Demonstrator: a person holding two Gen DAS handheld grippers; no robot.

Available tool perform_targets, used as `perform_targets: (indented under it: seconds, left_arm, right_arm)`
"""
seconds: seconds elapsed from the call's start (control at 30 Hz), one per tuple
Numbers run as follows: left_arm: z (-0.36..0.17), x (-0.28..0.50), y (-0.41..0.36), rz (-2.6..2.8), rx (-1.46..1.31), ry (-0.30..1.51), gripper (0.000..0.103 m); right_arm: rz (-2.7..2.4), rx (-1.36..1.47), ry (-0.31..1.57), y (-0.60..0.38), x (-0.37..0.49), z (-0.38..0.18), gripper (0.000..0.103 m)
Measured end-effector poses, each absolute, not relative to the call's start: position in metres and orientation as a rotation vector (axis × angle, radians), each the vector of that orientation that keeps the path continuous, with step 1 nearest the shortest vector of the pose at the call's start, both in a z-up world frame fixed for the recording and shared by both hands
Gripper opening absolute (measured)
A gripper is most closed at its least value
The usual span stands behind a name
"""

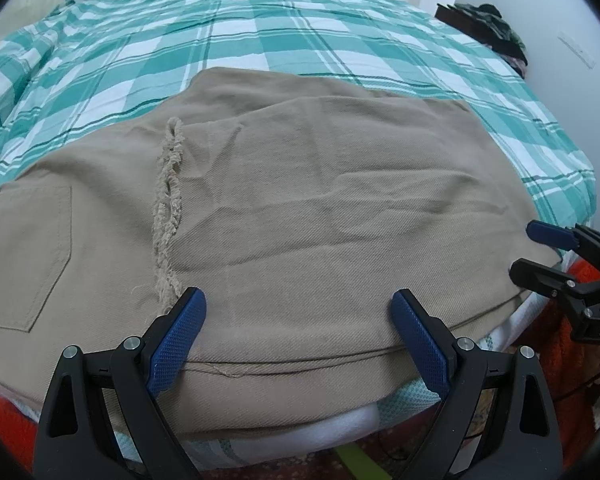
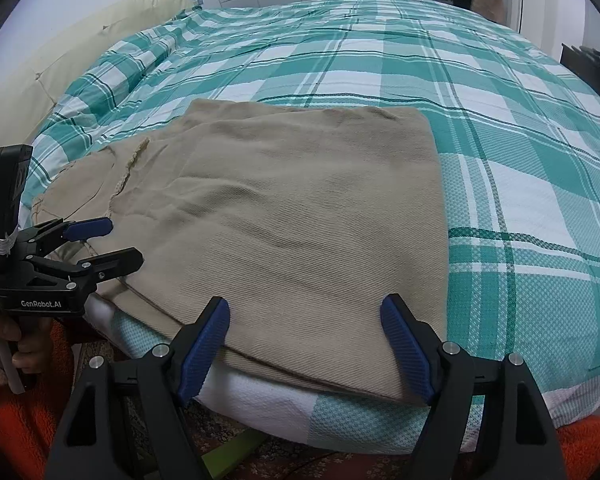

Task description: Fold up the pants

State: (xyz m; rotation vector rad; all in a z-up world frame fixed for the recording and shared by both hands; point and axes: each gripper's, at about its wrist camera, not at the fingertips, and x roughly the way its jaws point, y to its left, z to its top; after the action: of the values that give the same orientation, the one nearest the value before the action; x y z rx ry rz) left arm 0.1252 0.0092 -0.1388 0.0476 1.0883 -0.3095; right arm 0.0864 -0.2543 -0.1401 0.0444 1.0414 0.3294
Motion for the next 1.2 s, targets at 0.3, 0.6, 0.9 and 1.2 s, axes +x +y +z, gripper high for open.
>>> perform_targets:
  seconds: [0.3, 0.6, 0.9, 1.2]
  left_arm:
    - [-0.098, 0.095, 0.049, -0.335, -0.137, 1.121, 0.094]
    - [-0.088, 0.077, 0.228, -0.032, -0.651, 1.036, 0.093]
    - [-0.109, 0.073, 0.305, 0.096, -0.892, 1.005, 0.064]
    - [-0.134, 0.086, 0.313, 0.139, -0.912, 1.034, 0.053]
  right_arm:
    - [0.336, 0.068, 1.040, -0.257, 0.086, -0.139, 0.078]
    - [0.352, 0.046, 1.044, -0.252, 0.088, -0.141, 0.086]
    - [0.352, 0.050, 1.042, -0.253, 0.088, -0.142, 0.087]
    - [0.352, 0.046, 1.041, -0.251, 0.085, -0.142, 0.088]
